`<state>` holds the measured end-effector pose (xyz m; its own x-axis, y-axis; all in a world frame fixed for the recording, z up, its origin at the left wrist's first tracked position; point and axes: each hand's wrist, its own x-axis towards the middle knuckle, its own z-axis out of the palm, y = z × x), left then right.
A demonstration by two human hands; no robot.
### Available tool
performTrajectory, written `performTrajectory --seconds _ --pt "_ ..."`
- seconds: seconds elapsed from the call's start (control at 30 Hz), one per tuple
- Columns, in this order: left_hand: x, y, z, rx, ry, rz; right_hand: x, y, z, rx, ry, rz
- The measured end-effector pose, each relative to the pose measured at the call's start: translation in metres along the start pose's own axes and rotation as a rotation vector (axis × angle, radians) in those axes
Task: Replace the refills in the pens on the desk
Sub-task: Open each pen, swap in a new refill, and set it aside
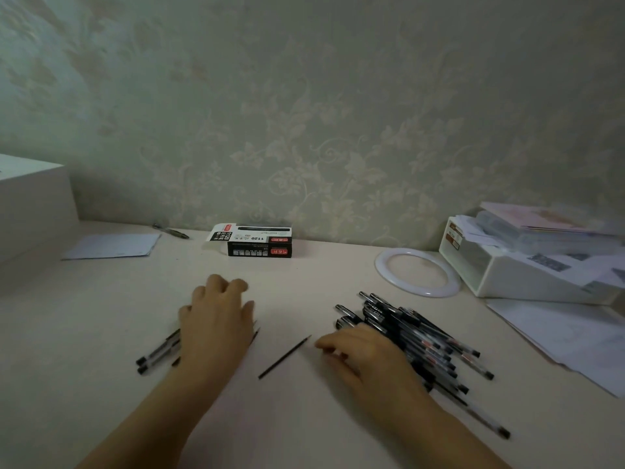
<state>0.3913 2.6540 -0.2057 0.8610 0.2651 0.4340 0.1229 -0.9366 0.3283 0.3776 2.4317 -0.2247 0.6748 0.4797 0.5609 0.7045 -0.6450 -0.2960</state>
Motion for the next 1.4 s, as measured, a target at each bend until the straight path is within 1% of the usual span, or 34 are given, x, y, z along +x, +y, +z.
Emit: performTrajectory --seconds 0.07,0.1,0.17,0.23,0.3,0.37,0.43,0.53,0.57,0.63,0.7,0.77,0.83,0.9,0.93,0.97,1.03,1.1,1.17,1.23,1.33,1.4 --pt "-0.010 0.014 0.003 -0.152 0.018 0.178 0.000 0.005 -0.009 -0.112 0.100 0.092" --pt "-0.015 0.021 0.004 -0.219 0.015 0.271 0.001 0.007 -0.013 -0.166 0.115 0.159" --pt "-0.026 0.032 0.006 -0.315 -0.030 0.430 0.001 0.012 -0.018 -0.250 0.060 0.277" --pt "-0.033 0.038 0.010 -0.370 -0.129 0.525 -0.001 0.014 -0.017 -0.293 -0.017 0.352" --pt "-0.037 0.041 0.015 -0.386 -0.227 0.573 -0.001 0.013 -0.014 -0.315 -0.062 0.405" --pt "-0.038 0.041 0.019 -0.372 -0.270 0.582 -0.001 0.012 -0.013 -0.341 -0.086 0.423" --pt "-0.036 0.039 0.021 -0.355 -0.262 0.556 -0.001 0.011 -0.013 -0.347 -0.104 0.422" --pt "-0.031 0.032 0.023 -0.305 -0.193 0.479 -0.002 0.011 -0.012 -0.340 -0.123 0.404" --pt "-0.029 0.029 0.023 -0.285 -0.166 0.443 -0.001 0.010 -0.012 -0.306 -0.119 0.402" --pt "-0.027 0.025 0.025 -0.247 -0.134 0.378 0.000 0.009 -0.012 -0.139 -0.057 0.415" --pt "-0.026 0.026 0.024 -0.268 -0.105 0.365 0.002 0.007 -0.010 0.118 0.047 0.460" --pt "-0.027 0.033 0.019 -0.388 -0.087 0.400 0.006 0.004 -0.007 0.414 0.087 0.548" --pt "-0.032 0.044 0.015 -0.593 -0.175 0.415 0.008 0.003 -0.005 0.652 0.062 0.617" --pt "-0.039 0.053 0.014 -0.766 -0.308 0.410 0.008 0.003 -0.002 0.801 0.011 0.642" --pt "-0.041 0.055 0.015 -0.802 -0.353 0.411 0.008 0.003 -0.001 0.852 -0.015 0.652" --pt "-0.042 0.055 0.017 -0.802 -0.368 0.423 0.008 0.003 0.000 0.893 -0.032 0.661" --pt "-0.040 0.051 0.017 -0.721 -0.353 0.468 0.008 0.004 0.000 0.948 -0.035 0.681" --pt "-0.038 0.047 0.017 -0.587 -0.327 0.521 0.009 0.006 0.000 0.964 0.012 0.715" --pt "-0.039 0.044 0.017 -0.495 -0.308 0.542 0.008 0.010 0.000 0.926 0.071 0.721" --pt "-0.040 0.044 0.016 -0.480 -0.327 0.530 0.008 0.012 0.000 0.891 0.086 0.694" --pt "-0.040 0.044 0.015 -0.492 -0.371 0.497 0.006 0.013 -0.001 0.883 0.042 0.642" --pt "-0.038 0.044 0.014 -0.417 -0.355 0.518 0.006 0.013 0.000 0.902 0.029 0.611"
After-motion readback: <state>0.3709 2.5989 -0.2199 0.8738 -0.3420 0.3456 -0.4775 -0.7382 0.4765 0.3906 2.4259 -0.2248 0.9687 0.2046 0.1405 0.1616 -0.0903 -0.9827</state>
